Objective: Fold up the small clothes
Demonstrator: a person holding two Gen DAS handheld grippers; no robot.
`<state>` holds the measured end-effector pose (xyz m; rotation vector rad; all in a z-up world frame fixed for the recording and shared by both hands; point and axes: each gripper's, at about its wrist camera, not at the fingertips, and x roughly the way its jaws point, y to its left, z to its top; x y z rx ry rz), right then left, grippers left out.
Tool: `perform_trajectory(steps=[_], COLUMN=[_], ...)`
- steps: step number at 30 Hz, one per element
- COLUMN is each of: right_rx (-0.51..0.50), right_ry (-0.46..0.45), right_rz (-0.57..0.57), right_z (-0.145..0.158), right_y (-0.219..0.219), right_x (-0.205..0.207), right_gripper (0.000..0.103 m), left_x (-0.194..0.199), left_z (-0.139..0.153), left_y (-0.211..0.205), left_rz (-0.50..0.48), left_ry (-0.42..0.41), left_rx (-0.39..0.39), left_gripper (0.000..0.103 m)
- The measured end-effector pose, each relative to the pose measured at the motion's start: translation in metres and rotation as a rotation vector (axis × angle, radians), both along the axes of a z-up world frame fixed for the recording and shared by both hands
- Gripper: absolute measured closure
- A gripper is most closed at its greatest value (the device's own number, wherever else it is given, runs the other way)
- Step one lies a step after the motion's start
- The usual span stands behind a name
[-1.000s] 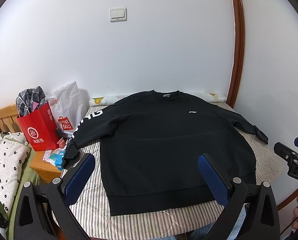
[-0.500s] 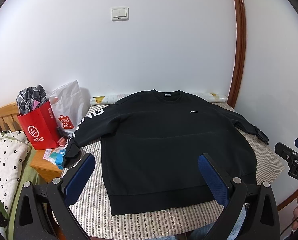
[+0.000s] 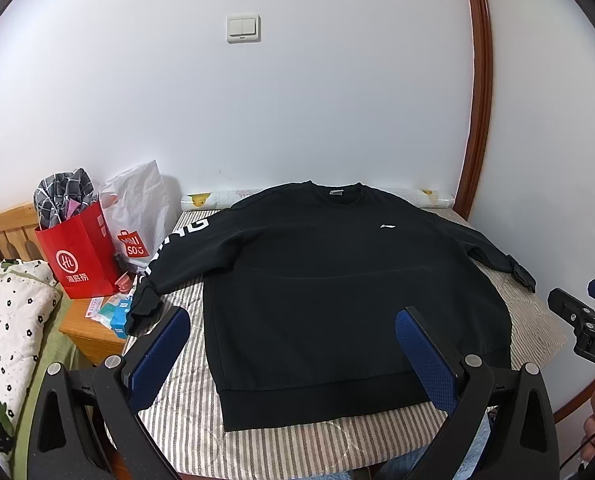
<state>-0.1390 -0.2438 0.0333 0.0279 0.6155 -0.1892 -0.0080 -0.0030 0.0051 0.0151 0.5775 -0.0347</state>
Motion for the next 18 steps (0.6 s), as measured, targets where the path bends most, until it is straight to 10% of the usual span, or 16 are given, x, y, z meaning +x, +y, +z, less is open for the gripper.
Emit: perform_trajectory(steps=[18], right_rx=[0.013], right_ry=[-0.016], right_rz=[0.014], right_z=[-0.007], right_y=[0.004], right_x=[0.005], right_gripper=[0.002], left_x=[0.020], left_z=[-0.017], left_y=[0.010], left_rz=[0.000], left_ry=[0.018], left_rx=[0.023], left_gripper=[0.000])
